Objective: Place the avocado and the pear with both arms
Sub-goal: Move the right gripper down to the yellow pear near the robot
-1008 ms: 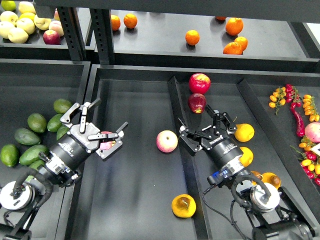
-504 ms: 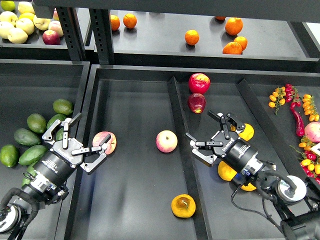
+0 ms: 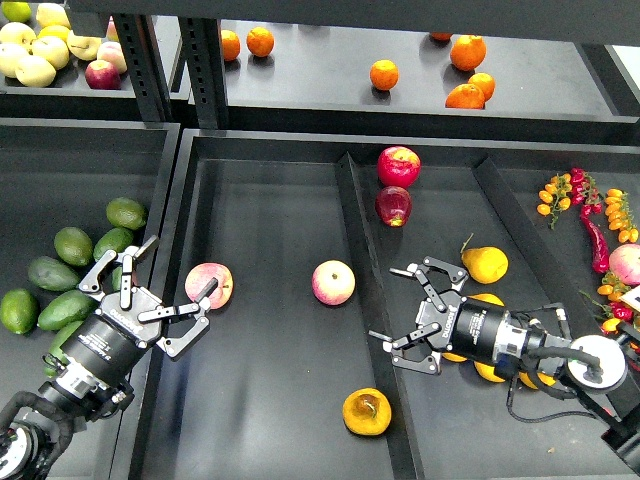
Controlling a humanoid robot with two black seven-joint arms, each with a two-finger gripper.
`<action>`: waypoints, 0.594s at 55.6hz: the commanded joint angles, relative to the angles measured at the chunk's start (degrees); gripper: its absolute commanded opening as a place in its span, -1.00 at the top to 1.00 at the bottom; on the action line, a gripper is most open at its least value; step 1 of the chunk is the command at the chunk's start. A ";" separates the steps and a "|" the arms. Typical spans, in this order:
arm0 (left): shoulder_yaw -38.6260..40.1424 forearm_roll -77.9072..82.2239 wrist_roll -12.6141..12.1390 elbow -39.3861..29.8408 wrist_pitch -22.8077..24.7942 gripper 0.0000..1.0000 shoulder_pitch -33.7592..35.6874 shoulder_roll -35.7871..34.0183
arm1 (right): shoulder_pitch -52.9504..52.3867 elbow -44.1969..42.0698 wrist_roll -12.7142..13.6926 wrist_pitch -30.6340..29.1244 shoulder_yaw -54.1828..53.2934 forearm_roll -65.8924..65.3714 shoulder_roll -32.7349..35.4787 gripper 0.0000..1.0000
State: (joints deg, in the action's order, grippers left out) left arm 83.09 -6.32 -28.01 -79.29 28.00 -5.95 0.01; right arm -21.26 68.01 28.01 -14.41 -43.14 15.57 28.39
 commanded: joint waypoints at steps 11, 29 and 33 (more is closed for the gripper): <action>0.14 -0.01 0.01 0.01 0.00 -0.99 -0.12 -0.01 | 0.08 -1.22 -0.01 0.26 8.69 -5.81 -0.97 -1.00; 0.06 -0.01 0.01 0.01 0.00 -0.99 -0.91 -0.01 | 0.61 -3.85 -0.01 0.70 9.39 -12.41 -2.82 -0.99; 0.06 -0.01 0.01 0.01 0.00 -0.99 -0.91 -0.01 | 1.04 -4.47 -0.01 0.70 10.36 -12.50 -3.69 -0.99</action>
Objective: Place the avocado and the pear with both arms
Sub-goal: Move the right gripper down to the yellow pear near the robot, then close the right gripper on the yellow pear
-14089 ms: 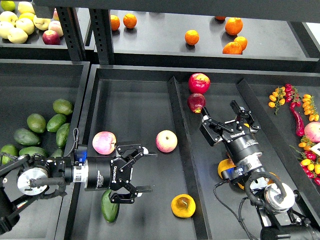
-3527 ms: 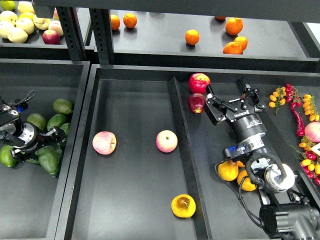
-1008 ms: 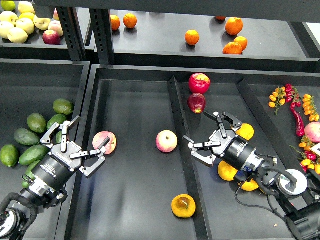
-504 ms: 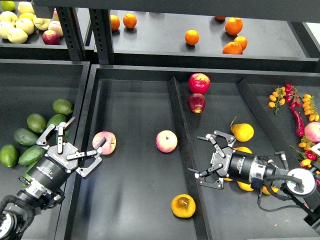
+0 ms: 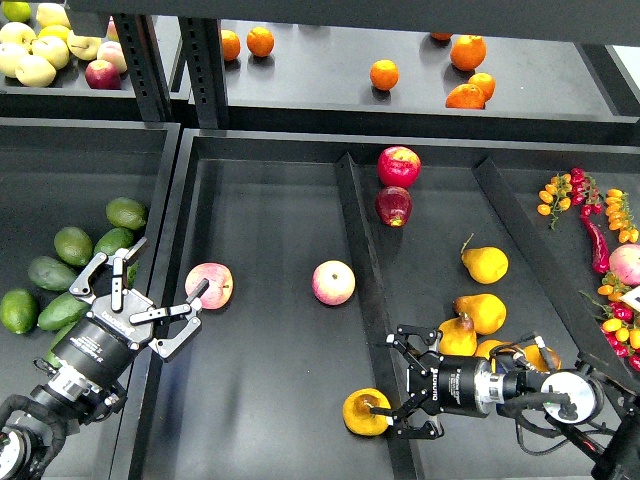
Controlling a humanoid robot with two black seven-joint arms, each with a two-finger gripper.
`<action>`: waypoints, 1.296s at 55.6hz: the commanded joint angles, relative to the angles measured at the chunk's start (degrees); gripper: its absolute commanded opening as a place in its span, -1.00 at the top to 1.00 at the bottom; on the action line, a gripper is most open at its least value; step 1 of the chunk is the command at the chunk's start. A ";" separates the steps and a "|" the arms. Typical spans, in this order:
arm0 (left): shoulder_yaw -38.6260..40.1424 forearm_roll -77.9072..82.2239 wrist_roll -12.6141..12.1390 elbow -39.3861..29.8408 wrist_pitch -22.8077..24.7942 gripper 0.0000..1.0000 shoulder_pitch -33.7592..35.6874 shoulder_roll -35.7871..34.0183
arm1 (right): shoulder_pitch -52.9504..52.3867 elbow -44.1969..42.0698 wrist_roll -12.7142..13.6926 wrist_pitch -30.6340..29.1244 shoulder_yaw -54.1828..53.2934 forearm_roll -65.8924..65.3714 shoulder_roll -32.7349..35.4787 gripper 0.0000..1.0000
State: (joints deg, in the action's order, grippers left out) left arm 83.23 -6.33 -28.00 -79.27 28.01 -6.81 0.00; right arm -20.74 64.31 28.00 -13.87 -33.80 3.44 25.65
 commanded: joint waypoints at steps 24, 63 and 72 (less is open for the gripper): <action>-0.09 -0.08 0.00 -0.09 -0.01 -0.99 -0.66 0.00 | 0.44 -7.09 0.00 -0.37 1.46 -4.41 -6.75 -0.97; 0.00 -0.08 0.00 -0.09 -0.01 -0.99 -1.19 0.00 | 0.44 -11.49 0.00 -4.06 0.32 -5.90 -9.47 -0.45; 0.00 -0.08 0.00 -0.09 -0.01 -0.99 -1.19 0.00 | 0.53 -11.84 0.00 -4.06 0.31 -5.90 -9.56 -0.40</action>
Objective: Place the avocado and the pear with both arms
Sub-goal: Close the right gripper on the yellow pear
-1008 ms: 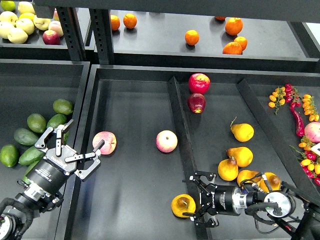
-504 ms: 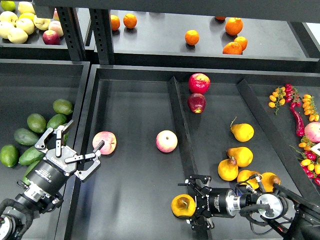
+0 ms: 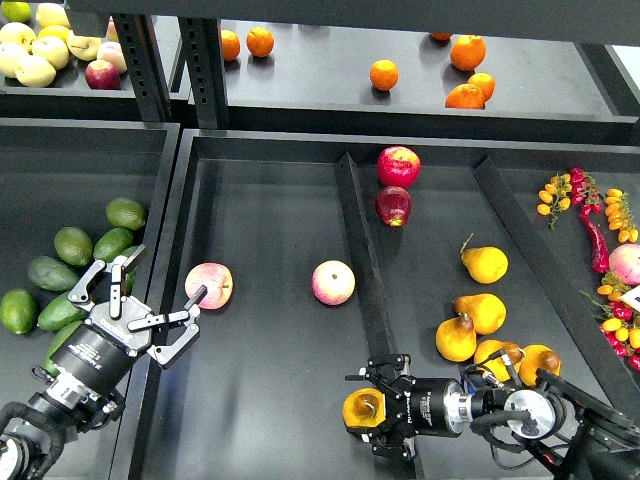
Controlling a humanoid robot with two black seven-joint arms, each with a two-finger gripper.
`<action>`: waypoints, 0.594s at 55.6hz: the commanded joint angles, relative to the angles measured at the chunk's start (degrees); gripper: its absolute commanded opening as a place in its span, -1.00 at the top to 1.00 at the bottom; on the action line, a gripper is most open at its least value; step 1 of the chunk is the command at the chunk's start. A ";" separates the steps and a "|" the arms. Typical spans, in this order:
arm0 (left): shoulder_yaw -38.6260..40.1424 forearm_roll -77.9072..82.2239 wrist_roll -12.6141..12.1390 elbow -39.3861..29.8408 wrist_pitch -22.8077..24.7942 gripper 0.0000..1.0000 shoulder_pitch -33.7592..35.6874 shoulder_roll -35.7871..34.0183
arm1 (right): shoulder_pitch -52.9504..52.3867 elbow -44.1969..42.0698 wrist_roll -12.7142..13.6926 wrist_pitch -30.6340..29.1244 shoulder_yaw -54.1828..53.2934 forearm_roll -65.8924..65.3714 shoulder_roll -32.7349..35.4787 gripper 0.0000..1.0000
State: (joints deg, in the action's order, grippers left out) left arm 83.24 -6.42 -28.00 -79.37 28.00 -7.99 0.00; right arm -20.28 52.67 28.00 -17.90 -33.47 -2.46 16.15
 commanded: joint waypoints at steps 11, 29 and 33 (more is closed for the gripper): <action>0.08 0.01 0.00 0.01 0.00 -0.99 -0.27 0.00 | 0.15 -0.99 0.00 -0.03 -0.01 -0.97 0.02 -0.32; 0.08 0.01 0.00 0.01 0.00 -0.99 -0.53 0.00 | 0.68 -2.57 0.00 -0.03 -0.98 -1.15 -0.42 0.03; 0.17 0.01 0.00 0.01 0.00 -0.99 -0.53 0.00 | 0.77 -3.19 0.00 -0.12 -1.16 -1.23 -0.77 0.06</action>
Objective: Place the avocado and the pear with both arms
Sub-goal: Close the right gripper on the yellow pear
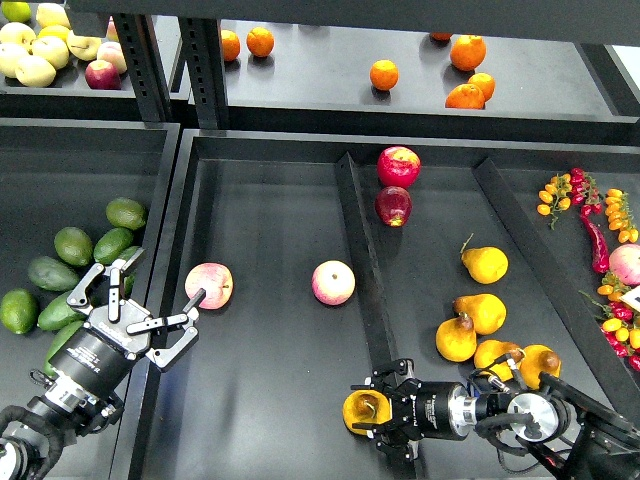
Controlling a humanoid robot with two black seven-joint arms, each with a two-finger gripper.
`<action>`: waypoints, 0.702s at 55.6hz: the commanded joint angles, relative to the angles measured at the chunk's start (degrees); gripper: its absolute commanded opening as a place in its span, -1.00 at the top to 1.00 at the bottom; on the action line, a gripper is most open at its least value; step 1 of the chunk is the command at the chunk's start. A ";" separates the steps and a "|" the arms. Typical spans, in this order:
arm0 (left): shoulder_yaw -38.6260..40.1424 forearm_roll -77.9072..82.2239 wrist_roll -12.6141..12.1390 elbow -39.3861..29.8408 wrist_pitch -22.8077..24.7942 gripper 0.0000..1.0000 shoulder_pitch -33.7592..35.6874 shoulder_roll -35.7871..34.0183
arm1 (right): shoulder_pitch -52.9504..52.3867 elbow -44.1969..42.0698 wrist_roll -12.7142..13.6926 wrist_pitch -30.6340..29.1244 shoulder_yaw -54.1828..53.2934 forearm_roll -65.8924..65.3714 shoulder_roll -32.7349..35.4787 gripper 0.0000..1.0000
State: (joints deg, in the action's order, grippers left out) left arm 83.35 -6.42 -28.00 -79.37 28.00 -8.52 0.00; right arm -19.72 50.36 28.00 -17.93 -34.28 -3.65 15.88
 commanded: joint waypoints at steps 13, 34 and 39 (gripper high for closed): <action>-0.03 0.09 0.00 0.00 0.00 -0.99 0.00 0.00 | 0.21 -2.99 0.00 -5.35 -0.35 -1.10 -0.85 0.22; 0.06 0.09 0.00 0.09 0.00 -0.99 0.00 0.00 | 0.04 -5.01 0.00 -10.07 -0.52 -1.27 -0.59 0.63; 0.06 0.09 0.00 0.09 0.00 -0.99 0.00 0.00 | 0.04 -4.92 0.00 -10.07 -0.52 -1.27 -0.67 0.65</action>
State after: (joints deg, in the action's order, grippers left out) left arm 83.36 -6.32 -28.00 -79.28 28.00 -8.53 0.00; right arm -19.68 45.35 28.00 -28.00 -34.80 -4.90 15.15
